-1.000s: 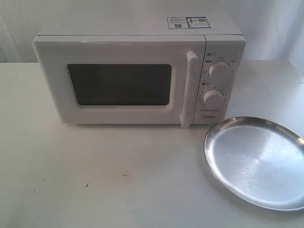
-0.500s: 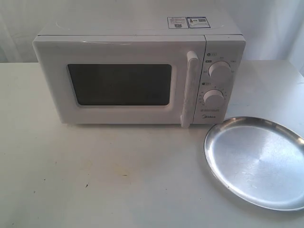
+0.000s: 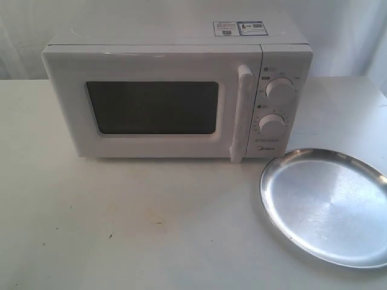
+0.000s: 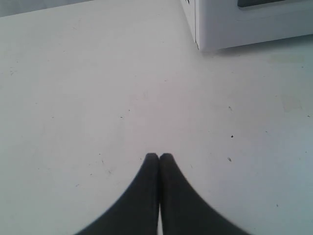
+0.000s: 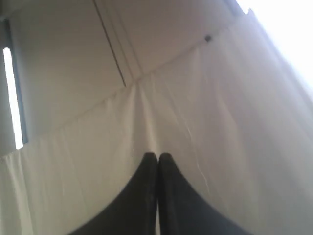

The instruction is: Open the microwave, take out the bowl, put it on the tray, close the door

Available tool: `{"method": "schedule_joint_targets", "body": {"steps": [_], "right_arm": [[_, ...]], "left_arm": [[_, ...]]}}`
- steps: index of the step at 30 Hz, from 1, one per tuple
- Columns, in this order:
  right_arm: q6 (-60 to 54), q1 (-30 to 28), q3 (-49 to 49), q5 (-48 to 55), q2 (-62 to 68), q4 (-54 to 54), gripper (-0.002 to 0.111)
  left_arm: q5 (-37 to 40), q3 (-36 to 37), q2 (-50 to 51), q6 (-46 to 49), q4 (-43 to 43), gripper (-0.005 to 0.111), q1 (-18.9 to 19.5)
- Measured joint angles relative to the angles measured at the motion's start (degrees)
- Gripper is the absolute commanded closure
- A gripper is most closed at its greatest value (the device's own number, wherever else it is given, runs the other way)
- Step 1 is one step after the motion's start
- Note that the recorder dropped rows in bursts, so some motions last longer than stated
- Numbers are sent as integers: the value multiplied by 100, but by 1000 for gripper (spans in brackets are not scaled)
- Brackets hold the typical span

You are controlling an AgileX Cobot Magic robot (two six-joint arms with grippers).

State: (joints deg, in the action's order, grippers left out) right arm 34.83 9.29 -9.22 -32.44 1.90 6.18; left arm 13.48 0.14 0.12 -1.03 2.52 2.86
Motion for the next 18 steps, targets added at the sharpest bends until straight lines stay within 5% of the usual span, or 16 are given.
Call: {"method": "schedule_joint_targets", "body": {"steps": [6,12,18], "right_arm": [[345,0,-1558,-93,1424,2746,108],[2515,0,-2403,-142,3599,6526,108],[2363,0,-2635,-1973,6159,8297,108]], "left_arm": [[0,0,0,0,0,107,0],[0,0,0,0,0,107,0],[0,0,0,0,0,107,0]]}}
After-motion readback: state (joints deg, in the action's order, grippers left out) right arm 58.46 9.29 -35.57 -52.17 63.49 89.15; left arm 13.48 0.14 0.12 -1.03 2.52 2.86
